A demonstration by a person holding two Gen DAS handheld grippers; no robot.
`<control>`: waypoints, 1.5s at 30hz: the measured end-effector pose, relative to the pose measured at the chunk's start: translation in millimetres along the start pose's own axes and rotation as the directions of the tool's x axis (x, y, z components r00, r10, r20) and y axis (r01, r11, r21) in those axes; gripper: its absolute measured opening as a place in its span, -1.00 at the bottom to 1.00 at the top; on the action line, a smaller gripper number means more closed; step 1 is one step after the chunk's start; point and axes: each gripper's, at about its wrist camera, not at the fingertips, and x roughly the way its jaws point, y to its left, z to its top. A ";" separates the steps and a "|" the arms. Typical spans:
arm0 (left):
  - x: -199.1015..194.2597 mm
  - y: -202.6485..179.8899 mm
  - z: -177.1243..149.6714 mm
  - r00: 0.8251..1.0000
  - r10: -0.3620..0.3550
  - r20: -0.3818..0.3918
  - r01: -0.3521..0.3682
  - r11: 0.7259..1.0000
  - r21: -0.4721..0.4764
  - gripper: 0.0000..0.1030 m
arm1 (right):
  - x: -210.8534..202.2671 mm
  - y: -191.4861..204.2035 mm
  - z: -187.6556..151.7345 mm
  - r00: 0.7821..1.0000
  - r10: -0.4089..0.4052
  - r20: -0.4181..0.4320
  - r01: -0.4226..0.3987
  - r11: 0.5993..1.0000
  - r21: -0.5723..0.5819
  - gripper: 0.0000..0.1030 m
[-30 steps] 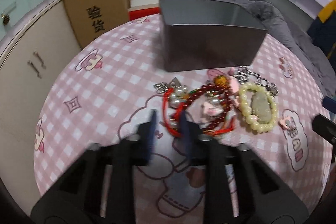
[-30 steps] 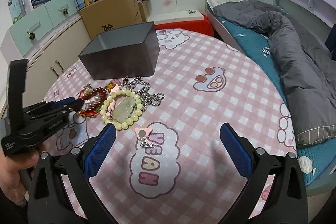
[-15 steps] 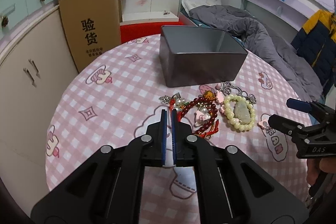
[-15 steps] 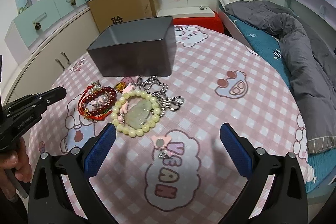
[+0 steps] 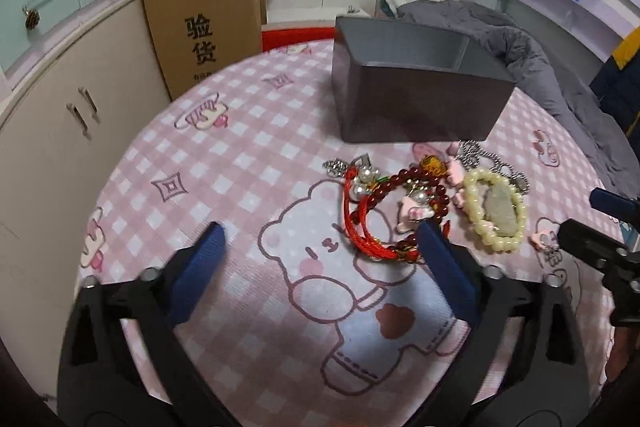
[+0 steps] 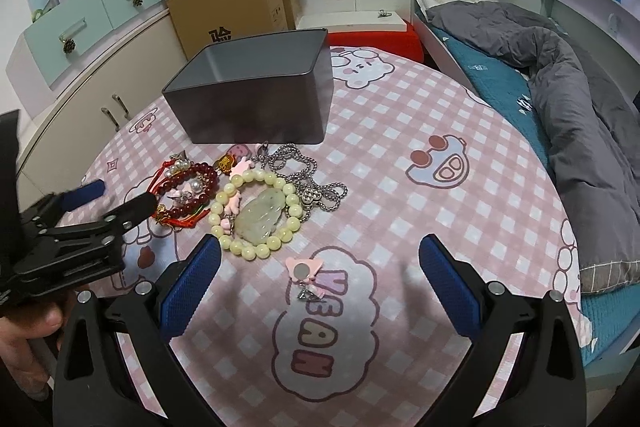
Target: Organize jewelry
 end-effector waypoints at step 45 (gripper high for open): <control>-29.1 84.1 -34.6 0.987 -0.162 0.021 0.163 0.976 -0.144 -0.83 | 57.3 151.9 2.4 0.969 0.209 -0.129 -0.244 0.875 -0.417 -0.88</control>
